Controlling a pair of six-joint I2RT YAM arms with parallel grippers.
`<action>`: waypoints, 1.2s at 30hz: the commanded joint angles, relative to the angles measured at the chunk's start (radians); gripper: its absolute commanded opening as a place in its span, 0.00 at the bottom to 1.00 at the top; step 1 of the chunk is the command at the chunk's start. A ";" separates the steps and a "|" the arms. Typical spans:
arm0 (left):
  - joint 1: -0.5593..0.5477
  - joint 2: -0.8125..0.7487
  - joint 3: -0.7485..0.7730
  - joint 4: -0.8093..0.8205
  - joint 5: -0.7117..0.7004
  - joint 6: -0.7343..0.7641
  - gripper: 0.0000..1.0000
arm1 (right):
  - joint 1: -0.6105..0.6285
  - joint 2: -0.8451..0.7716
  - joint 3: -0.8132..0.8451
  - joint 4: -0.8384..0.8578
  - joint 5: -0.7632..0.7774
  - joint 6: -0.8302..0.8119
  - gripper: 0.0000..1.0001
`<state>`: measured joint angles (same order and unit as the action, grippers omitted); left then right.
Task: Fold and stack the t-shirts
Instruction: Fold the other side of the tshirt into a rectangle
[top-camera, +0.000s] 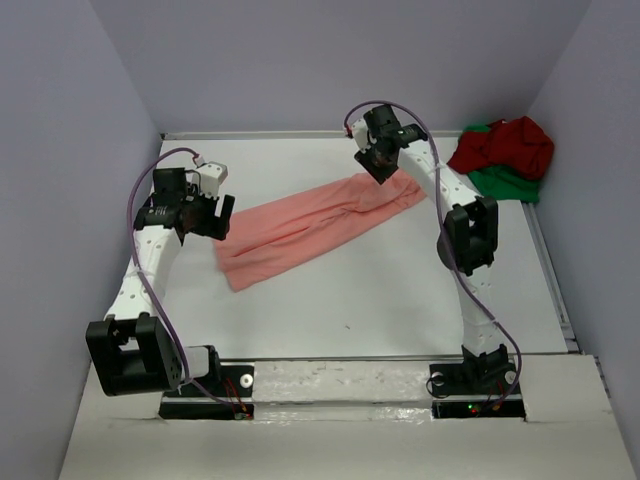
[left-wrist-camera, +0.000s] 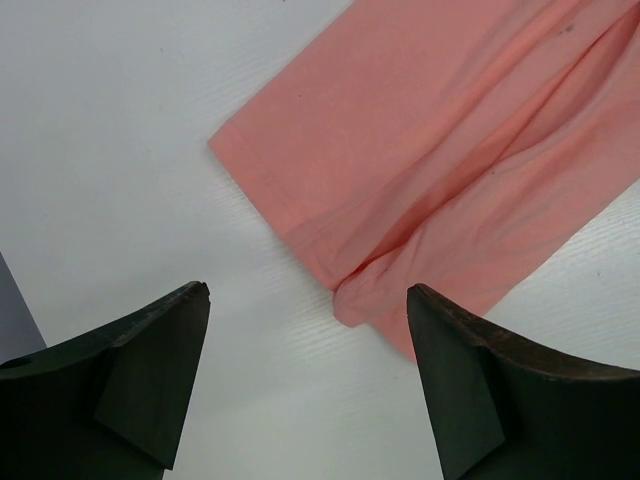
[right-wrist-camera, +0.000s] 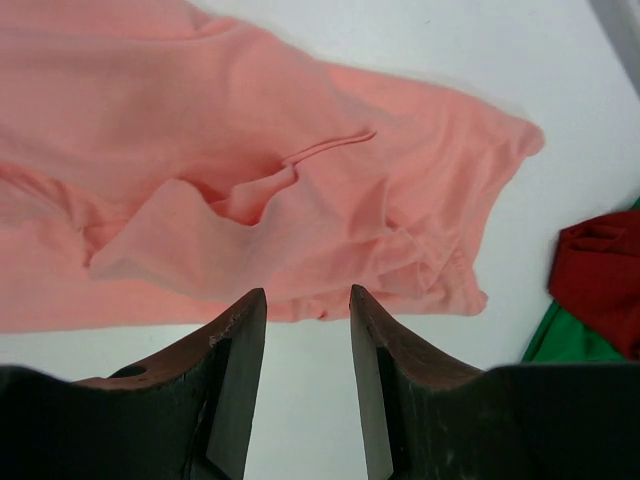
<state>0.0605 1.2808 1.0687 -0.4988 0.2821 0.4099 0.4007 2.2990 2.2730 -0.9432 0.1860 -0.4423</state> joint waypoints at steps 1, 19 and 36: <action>-0.001 -0.044 -0.015 0.000 0.023 -0.002 0.89 | 0.007 -0.075 -0.078 -0.040 -0.065 0.027 0.45; -0.001 -0.057 -0.030 0.009 0.029 -0.002 0.90 | 0.017 0.016 0.003 -0.108 -0.120 0.033 0.43; -0.001 -0.047 -0.036 0.014 0.019 0.000 0.90 | 0.026 0.125 0.065 -0.100 -0.131 0.027 0.45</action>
<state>0.0608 1.2587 1.0531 -0.4976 0.2951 0.4099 0.4187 2.4207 2.3161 -1.0473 0.0601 -0.4145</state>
